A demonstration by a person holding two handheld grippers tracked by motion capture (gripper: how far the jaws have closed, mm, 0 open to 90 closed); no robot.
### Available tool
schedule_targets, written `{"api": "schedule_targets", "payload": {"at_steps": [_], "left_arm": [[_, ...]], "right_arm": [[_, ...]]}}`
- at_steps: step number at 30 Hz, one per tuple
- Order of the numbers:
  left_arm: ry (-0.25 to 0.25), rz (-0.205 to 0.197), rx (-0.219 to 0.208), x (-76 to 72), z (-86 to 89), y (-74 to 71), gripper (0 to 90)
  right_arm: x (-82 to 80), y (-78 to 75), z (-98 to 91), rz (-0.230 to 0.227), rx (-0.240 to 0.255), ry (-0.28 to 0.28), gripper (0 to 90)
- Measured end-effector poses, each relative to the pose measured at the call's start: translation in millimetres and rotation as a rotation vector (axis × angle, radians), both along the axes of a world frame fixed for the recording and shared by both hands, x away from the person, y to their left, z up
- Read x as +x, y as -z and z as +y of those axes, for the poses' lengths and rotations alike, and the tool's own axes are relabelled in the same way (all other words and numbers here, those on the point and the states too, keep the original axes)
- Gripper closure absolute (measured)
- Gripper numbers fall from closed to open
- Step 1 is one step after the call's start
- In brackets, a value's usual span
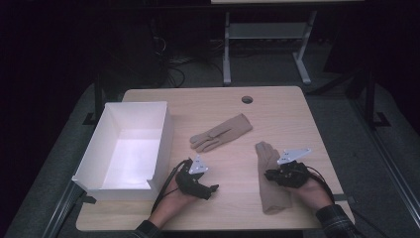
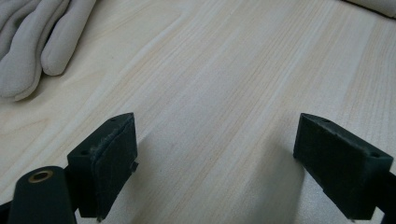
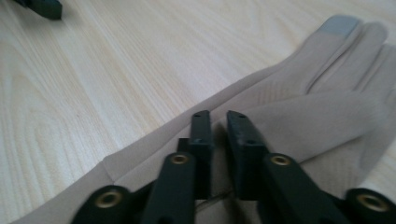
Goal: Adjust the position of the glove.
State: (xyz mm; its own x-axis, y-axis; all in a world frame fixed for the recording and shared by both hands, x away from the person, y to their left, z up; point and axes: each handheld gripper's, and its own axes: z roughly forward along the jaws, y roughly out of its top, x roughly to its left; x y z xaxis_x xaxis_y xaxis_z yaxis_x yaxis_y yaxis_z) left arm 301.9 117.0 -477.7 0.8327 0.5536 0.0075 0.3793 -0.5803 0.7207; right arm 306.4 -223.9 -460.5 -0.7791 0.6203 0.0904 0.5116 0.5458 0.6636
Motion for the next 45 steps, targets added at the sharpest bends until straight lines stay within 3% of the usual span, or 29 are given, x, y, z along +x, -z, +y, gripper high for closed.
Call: {"api": "schedule_targets", "payload": {"at_steps": [5,8,18,28,33,38,45], "left_arm": [[0.001,0.000,0.000,0.0,0.0,0.0,12.8],[0.000,0.001,0.000,0.0,0.0,0.0,12.8],[-0.003,0.005,-0.003,-0.4,-0.2,0.2,12.8],[-0.002,0.002,-0.002,-0.2,-0.2,0.1,12.8],[-0.024,0.011,-0.002,0.2,-2.0,-0.7,14.1],[-0.084,0.027,0.009,2.7,-2.9,-5.5,26.1],[-0.111,0.070,-0.017,11.2,-3.6,-15.6,57.3]], "right_arm": [[1.0,-10.3,-11.1,-0.050,0.044,0.038,67.8],[3.0,-11.4,-21.9,-0.053,0.058,0.079,61.7],[11.3,1.9,-59.3,-0.076,0.033,0.227,30.8],[21.6,18.6,-72.4,-0.100,-0.013,0.344,17.7],[22.1,22.1,-73.8,-0.102,0.009,0.363,14.6],[22.1,22.2,-73.3,-0.099,0.009,0.365,14.0],[22.1,22.2,-73.4,-0.100,0.007,0.361,14.0]]}}
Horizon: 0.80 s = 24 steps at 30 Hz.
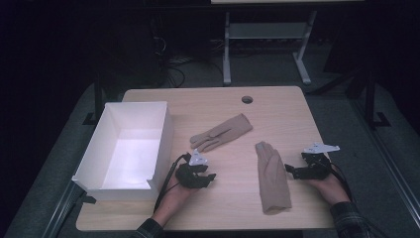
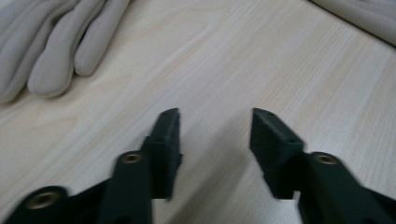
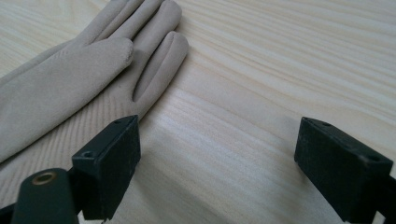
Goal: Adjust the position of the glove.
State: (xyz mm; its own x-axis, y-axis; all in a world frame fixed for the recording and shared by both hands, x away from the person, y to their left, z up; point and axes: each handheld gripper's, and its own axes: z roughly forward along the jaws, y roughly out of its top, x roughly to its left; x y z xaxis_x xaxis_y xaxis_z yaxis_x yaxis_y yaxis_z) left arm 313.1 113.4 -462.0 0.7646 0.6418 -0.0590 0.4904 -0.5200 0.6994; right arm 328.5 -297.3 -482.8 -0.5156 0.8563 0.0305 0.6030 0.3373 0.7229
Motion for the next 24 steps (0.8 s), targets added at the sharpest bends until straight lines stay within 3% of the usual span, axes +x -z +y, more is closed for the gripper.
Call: {"api": "schedule_targets", "payload": {"at_steps": [4,8,16,24], "left_arm": [[-0.004,0.019,-0.013,10.4,-3.1,-4.1,75.0],[-0.006,0.014,-0.020,22.5,-8.2,-7.6,89.5],[-0.014,-0.021,0.012,43.8,-21.9,-16.2,89.7],[-0.039,-0.033,-0.016,73.8,-39.0,-17.9,89.7]], "right_arm": [[0.1,0.0,0.2,0.000,0.001,0.000,14.0],[0.1,0.1,0.1,-0.002,0.000,-0.001,14.0],[0.2,0.1,0.2,-0.001,0.000,-0.001,14.0],[-0.1,-0.1,0.8,0.006,0.004,0.004,14.0]]}}
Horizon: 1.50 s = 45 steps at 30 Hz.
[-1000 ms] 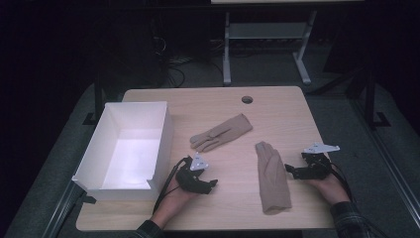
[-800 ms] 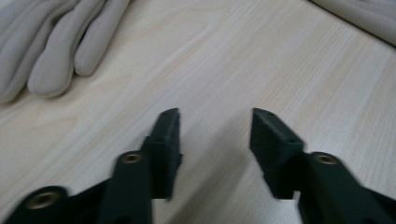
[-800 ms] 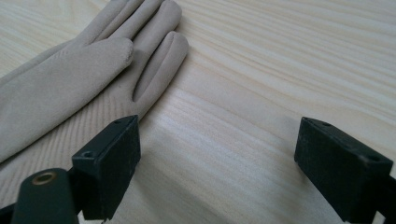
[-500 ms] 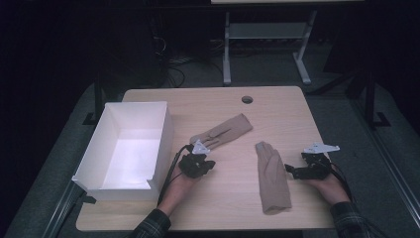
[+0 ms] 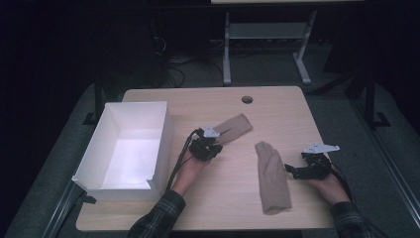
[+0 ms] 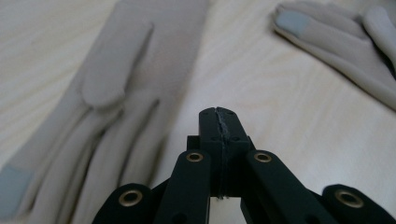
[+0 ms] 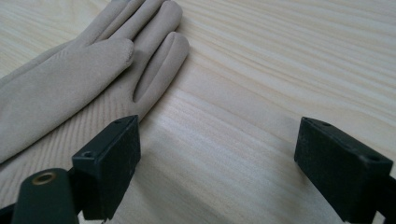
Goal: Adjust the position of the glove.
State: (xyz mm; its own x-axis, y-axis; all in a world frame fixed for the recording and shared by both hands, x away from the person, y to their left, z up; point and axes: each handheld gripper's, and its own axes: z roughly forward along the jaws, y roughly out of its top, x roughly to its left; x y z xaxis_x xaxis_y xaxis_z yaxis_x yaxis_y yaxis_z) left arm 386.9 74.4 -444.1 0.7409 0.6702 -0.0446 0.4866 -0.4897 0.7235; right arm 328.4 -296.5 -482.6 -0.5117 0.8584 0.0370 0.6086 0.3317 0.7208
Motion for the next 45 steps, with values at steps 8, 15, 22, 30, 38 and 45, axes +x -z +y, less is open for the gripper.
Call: {"api": "schedule_targets", "payload": {"at_steps": [8,15,22,30,38,45], "left_arm": [[-0.009,-0.021,0.009,27.3,-19.0,-1.7,89.6],[-0.016,-0.019,0.039,48.1,-29.3,2.7,89.7],[-0.021,0.036,0.070,54.7,-29.5,18.3,89.8],[-0.014,0.049,0.077,43.5,-24.3,17.1,89.8],[0.007,0.072,0.062,25.2,-14.6,16.5,89.8],[0.038,0.083,0.070,9.3,-6.9,15.3,89.7]], "right_arm": [[0.1,0.0,0.1,0.001,0.001,-0.001,14.0],[0.3,0.1,-0.1,-0.001,0.000,-0.004,14.0],[0.5,0.1,0.0,0.000,0.000,-0.006,14.0],[0.5,0.1,0.0,-0.001,-0.001,-0.006,14.0],[0.6,0.1,0.1,0.000,-0.001,-0.006,14.0],[0.7,0.1,0.3,-0.001,-0.001,-0.005,14.0]]}}
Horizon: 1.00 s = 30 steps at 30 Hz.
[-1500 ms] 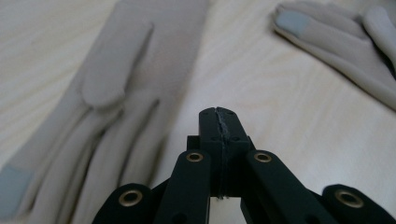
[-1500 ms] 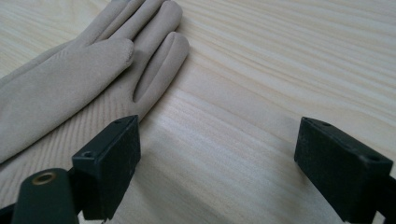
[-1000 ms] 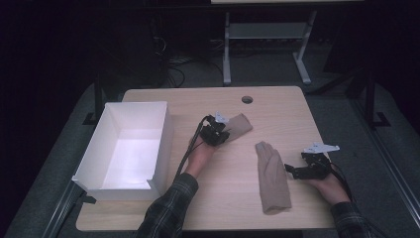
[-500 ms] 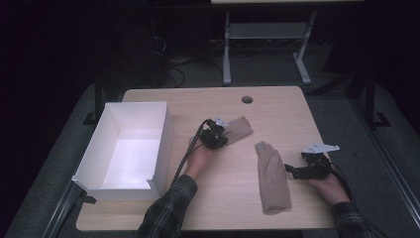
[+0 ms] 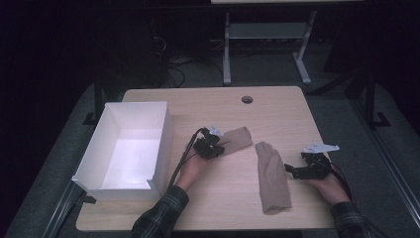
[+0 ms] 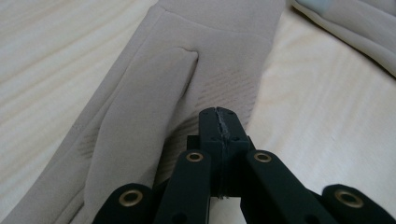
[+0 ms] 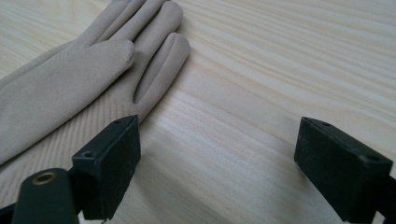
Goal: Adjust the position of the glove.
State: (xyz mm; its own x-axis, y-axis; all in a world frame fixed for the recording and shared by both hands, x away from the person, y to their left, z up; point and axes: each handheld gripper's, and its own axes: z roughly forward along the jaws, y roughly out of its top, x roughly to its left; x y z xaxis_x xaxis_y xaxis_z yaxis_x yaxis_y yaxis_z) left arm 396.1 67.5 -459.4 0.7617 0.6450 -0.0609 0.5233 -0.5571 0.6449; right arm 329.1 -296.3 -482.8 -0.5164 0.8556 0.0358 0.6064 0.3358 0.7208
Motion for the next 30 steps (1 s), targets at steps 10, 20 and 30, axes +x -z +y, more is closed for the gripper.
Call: {"api": "schedule_targets", "payload": {"at_steps": [10,20,30], "left_arm": [[0.030,0.035,-0.010,-26.4,9.4,-1.3,89.7],[0.051,0.014,-0.024,-40.4,12.6,-9.6,89.6],[0.092,-0.003,-0.056,-24.3,-36.3,-16.7,89.6]], "right_arm": [[0.0,0.0,0.2,0.000,0.000,0.001,14.0],[0.4,0.2,0.0,-0.007,-0.003,-0.002,14.0],[0.5,0.2,0.2,-0.008,-0.004,-0.001,14.0]]}}
